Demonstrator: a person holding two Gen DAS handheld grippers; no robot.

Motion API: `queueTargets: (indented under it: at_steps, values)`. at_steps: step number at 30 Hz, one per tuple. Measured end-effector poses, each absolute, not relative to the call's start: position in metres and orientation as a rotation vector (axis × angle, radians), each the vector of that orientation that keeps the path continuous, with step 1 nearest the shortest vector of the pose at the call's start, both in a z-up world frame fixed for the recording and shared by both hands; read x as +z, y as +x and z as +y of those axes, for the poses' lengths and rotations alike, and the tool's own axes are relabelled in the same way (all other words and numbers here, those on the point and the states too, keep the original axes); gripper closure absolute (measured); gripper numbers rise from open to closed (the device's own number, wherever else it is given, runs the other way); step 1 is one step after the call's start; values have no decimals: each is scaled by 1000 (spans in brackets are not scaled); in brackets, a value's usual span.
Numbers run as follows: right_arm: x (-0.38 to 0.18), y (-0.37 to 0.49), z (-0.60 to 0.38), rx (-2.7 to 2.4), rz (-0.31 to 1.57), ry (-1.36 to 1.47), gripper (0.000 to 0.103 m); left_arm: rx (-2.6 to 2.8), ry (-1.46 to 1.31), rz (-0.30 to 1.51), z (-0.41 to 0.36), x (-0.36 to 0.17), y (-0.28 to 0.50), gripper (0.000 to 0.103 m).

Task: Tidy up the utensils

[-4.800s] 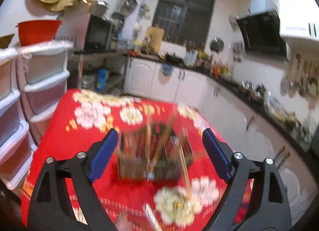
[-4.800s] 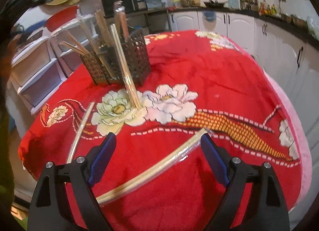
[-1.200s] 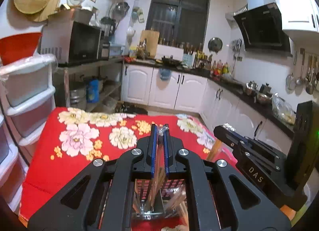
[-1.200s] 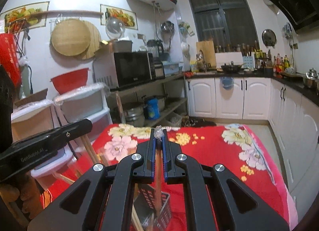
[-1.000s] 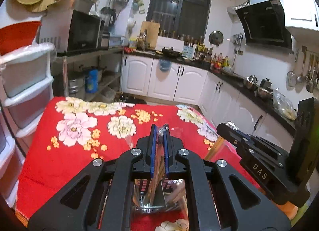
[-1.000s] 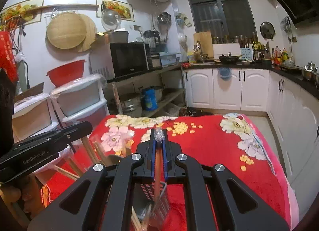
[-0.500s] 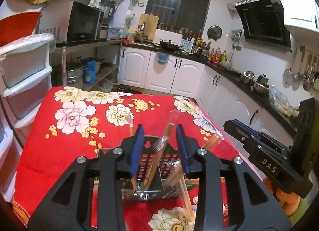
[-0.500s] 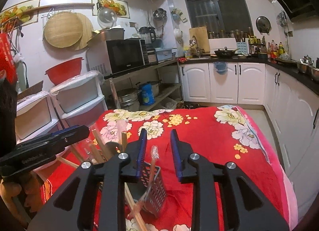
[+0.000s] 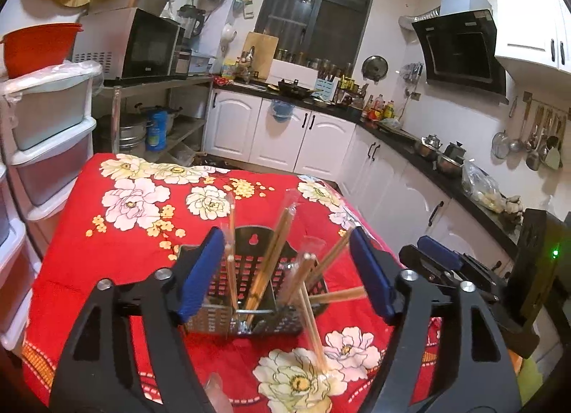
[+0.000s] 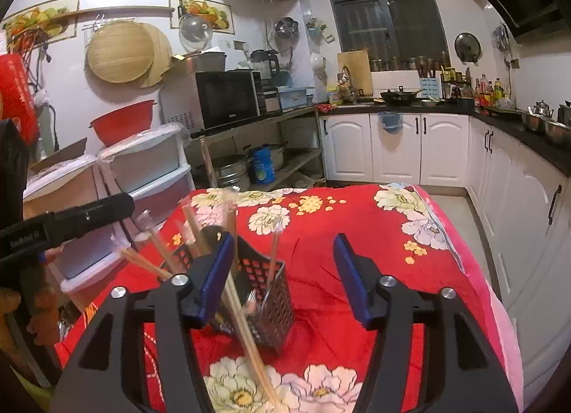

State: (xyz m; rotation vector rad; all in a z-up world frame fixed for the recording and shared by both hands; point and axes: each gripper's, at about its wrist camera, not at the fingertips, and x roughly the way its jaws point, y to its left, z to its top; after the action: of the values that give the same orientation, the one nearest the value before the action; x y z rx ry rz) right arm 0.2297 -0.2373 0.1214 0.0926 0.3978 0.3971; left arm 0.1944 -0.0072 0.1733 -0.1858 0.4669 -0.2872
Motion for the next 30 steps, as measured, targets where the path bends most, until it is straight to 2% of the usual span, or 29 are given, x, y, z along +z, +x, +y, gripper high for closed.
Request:
queueTargets:
  at_steps: [4,7,14,30]
  values:
    - [117,210,-239,405,390,87,29,-283,-175,468,-6,170,180,18]
    - [112,195,-240,407,391,82,20,-273,-160,471,-5,165,170,12]
    - [94,166,-236,392,389,26,14,-258,-151,514,1,139,150,12]
    - [33,142,-233,378,448,11,10,-227,-125,563,-3,71,116,12]
